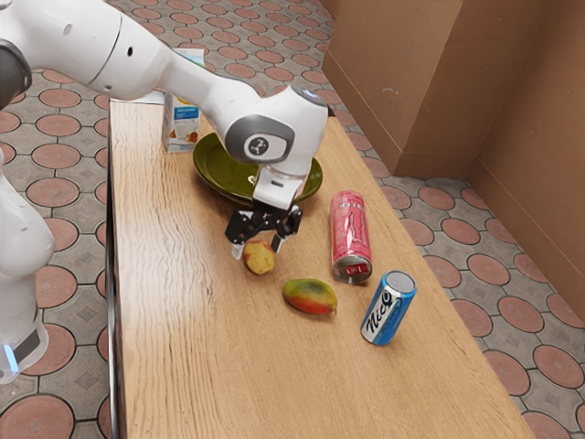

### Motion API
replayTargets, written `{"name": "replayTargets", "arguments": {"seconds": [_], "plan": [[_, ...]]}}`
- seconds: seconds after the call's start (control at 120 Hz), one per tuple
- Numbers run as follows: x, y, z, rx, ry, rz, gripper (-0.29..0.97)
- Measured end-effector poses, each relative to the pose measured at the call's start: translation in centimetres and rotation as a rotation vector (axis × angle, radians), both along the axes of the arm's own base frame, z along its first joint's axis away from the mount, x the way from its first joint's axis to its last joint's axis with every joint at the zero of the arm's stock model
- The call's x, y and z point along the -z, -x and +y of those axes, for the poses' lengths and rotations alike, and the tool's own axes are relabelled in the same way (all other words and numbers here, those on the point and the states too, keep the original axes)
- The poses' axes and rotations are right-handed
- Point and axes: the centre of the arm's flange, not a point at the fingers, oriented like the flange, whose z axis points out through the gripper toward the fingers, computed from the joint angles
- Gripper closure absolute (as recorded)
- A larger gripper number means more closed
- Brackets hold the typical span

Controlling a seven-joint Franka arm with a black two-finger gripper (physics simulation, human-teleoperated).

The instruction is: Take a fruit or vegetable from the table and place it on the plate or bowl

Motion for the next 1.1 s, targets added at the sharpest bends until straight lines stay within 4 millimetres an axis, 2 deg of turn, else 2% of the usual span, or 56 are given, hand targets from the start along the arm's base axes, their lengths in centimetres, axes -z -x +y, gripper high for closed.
{"name": "replayTargets", "arguments": {"seconds": [0.342, 0.492, 0.583, 0.733, 0.8, 0.858, 1.0, 1.05, 1.1], "plan": [[1.7, 0.5, -0.1, -0.005, 0.005, 0.018, 0.00], [1.5, 0.3, -0.1, -0.012, 0.009, 0.004, 0.30], [1.3, 0.2, -0.1, -0.013, 0.008, -0.005, 0.38], [0.1, -0.5, -0.2, -0.008, 0.002, -0.037, 0.40], [-2.0, -1.5, -0.1, 0.005, -0.018, -0.084, 0.41], [-4.4, -2.5, 1.6, -0.004, -0.051, -0.133, 0.41], [-9.9, -3.7, 9.7, -0.092, -0.150, -0.230, 0.43], [-11.0, -3.6, 12.9, -0.128, -0.177, -0.244, 0.43], [-11.2, -3.1, 16.4, -0.172, -0.195, -0.239, 0.43]]}}
